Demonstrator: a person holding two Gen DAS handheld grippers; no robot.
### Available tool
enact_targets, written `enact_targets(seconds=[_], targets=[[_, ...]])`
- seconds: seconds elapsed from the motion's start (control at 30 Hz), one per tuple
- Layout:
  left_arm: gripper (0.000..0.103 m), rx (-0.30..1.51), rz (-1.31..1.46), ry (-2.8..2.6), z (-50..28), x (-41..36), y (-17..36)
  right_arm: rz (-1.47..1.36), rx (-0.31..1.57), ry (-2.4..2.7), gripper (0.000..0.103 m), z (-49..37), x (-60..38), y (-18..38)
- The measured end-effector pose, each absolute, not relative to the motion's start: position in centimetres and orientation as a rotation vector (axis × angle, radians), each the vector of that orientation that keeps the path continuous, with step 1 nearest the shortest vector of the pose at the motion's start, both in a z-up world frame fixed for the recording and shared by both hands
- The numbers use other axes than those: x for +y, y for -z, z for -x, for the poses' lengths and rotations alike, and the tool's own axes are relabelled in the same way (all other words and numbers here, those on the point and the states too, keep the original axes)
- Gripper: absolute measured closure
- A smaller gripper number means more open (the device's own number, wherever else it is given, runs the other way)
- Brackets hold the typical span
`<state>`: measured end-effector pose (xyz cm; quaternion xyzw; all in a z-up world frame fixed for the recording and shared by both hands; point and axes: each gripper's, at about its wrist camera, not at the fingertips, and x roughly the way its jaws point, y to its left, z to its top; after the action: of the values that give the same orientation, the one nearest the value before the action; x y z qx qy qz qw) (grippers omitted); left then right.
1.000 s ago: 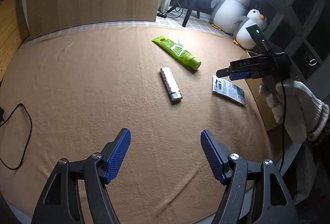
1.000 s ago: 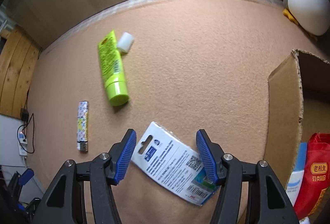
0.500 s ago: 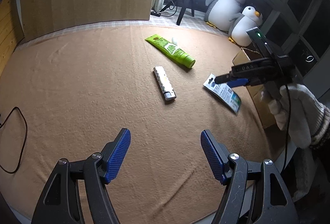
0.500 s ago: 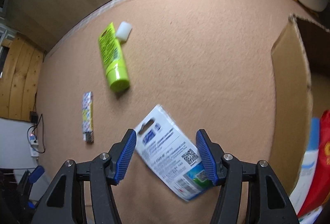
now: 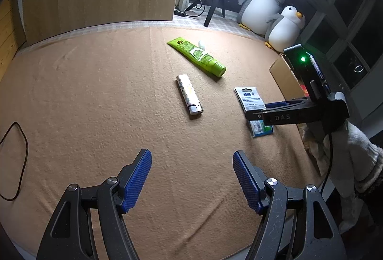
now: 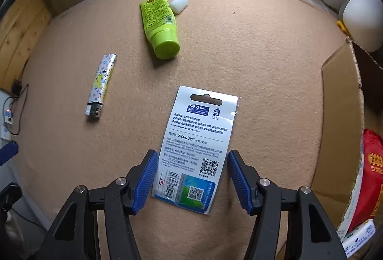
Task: Organize objects
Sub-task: 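Grasp the card package with the right tool and lift it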
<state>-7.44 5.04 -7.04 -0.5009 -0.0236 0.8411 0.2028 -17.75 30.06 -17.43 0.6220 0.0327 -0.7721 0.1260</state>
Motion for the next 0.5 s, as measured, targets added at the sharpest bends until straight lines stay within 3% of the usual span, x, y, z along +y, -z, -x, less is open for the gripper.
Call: enact_targets(seconds=[0.5], targets=[[0.029,-0.079,1.407,-2.348,7.7,4.8,7.2,-1.83,0.071,2.306,0.047,19.2,29.6,17.4]])
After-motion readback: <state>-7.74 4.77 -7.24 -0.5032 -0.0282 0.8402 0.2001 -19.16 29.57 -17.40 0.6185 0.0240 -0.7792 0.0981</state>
